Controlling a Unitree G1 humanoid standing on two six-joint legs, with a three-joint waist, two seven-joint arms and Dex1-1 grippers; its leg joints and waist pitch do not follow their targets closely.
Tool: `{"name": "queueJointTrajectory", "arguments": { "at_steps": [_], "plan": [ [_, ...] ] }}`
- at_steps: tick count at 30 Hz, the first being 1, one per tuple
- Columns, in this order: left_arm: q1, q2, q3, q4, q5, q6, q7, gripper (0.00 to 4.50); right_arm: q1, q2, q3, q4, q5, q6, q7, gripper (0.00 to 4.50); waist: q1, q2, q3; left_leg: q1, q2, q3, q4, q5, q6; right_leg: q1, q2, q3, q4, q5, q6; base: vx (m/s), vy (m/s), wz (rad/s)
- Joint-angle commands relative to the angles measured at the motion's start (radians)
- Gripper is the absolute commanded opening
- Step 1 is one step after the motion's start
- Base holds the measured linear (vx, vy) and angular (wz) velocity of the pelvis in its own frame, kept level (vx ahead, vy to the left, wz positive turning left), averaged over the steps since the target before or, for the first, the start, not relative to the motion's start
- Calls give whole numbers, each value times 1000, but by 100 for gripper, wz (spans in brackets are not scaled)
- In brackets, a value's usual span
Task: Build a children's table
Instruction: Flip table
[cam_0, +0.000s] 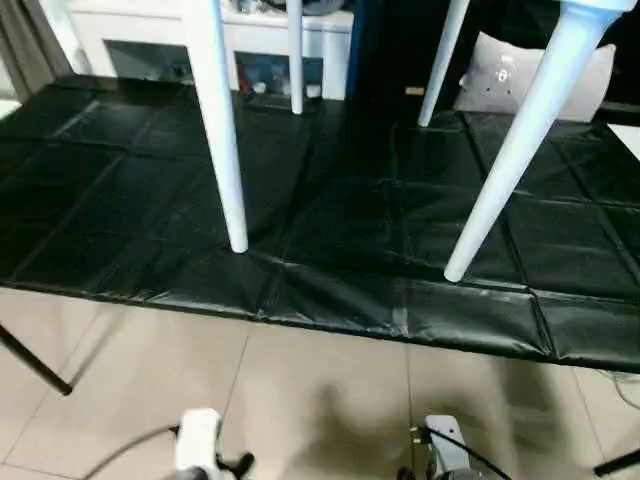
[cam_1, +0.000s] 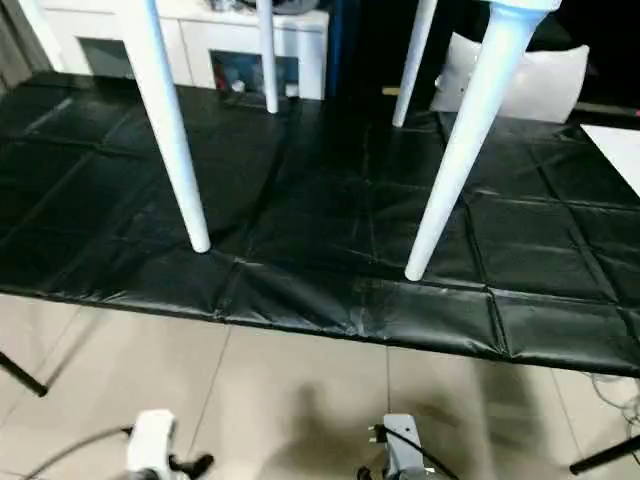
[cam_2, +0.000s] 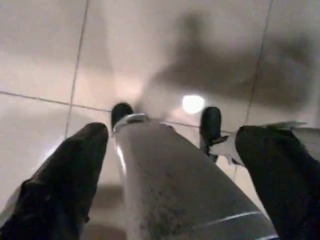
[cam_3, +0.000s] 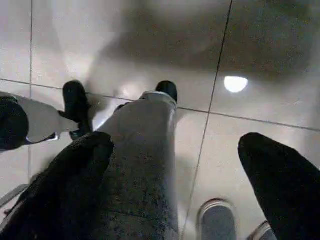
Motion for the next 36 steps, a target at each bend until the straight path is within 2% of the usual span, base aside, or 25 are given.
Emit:
{"name": "queueJointTrajectory", "arguments": {
  "at_steps": [1,6,15,23,36],
  "plan": [
    [3,0,1,18,10,-3,12,450,14,17,-4,26,16,20,6,446,2,9,-26,-11,101,-31,-102,-201,22,26,-128,58,-81,-111,-274,0,0,0],
    [3,0,1,18,10,-3,12,450,14,17,-4,26,16,20,6,446,3,12,-28,-12,102,-27,-102,-192,29,24,-128,56,-81,-101,-275,0,0,0],
    [3,0,1,18,10,-3,12,450,14,17,-4,26,16,20,6,446,2,15,-26,-9,107,-22,-107,-224,18,18,-128,57,-86,-136,-268,0,0,0],
    [3,0,1,18,10,-3,12,450,14,17,-4,26,16,20,6,446,3,14,-29,-11,109,-16,-108,-180,32,21,-129,55,-83,-62,-277,0,0,0],
    [3,0,1,18,10,-3,12,450,14,17,-4,26,16,20,6,446,3,14,-25,-9,111,-13,-114,-201,24,17,-130,57,-91,-110,-271,0,0,0]
  ]
}}
